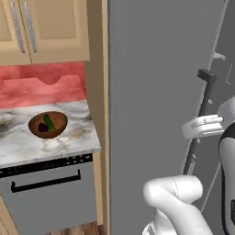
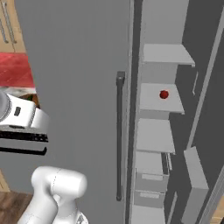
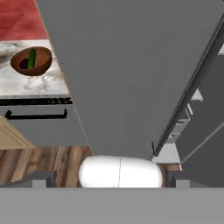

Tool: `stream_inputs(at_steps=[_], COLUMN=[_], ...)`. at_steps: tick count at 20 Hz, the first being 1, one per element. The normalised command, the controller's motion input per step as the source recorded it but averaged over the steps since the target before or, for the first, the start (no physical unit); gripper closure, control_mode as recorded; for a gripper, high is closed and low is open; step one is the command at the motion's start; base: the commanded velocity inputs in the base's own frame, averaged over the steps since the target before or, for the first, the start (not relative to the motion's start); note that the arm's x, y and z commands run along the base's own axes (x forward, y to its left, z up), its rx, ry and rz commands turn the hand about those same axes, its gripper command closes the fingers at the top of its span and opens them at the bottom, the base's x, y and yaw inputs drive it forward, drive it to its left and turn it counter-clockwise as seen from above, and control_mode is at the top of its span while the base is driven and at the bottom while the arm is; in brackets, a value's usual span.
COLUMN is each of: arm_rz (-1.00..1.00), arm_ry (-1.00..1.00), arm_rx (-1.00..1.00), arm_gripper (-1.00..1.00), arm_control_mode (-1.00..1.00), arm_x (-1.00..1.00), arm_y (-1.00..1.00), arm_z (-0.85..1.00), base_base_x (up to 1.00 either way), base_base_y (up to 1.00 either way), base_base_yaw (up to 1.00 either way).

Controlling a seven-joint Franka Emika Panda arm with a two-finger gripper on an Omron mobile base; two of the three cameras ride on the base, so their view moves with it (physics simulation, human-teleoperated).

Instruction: Take the eggplant, cucumber, and bell pepper from the freezer and place them in the bowl on the counter.

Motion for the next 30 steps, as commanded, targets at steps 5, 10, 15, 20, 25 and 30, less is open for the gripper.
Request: stream_inputs(at_steps=[5, 10, 15, 20, 25, 30], arm_rz=[0.00, 0.00, 0.00, 0.00, 0.00, 0.00], arm_ry=[0.00, 0.00, 0.00, 0.00, 0.00, 0.00], arm_rx=[0.00, 0.00, 0.00, 0.00, 0.00, 0.00], arm_gripper=[-1.00, -1.00, -1.00, -1.00, -1.00, -1.00], arm_control_mode=[1.00, 1.00, 1.00, 1.00, 1.00, 1.00], arm_x=[0.00, 0.00, 0.00, 0.00, 0.00, 0.00], arm_y=[0.00, 0.00, 0.00, 0.00, 0.00, 0.00], arm_z=[0.00, 0.00, 0.00, 0.00, 0.00, 0.00], base_base_x=[0.00, 0.00, 0.03, 0.20, 0.14, 0.13], base_base_y=[-0.80, -0.41, -0.24, -0.25, -0.39, -0.34], base_base_yaw=[-0.01, -0.05, -0.05, -0.04, -0.01, 0.00])
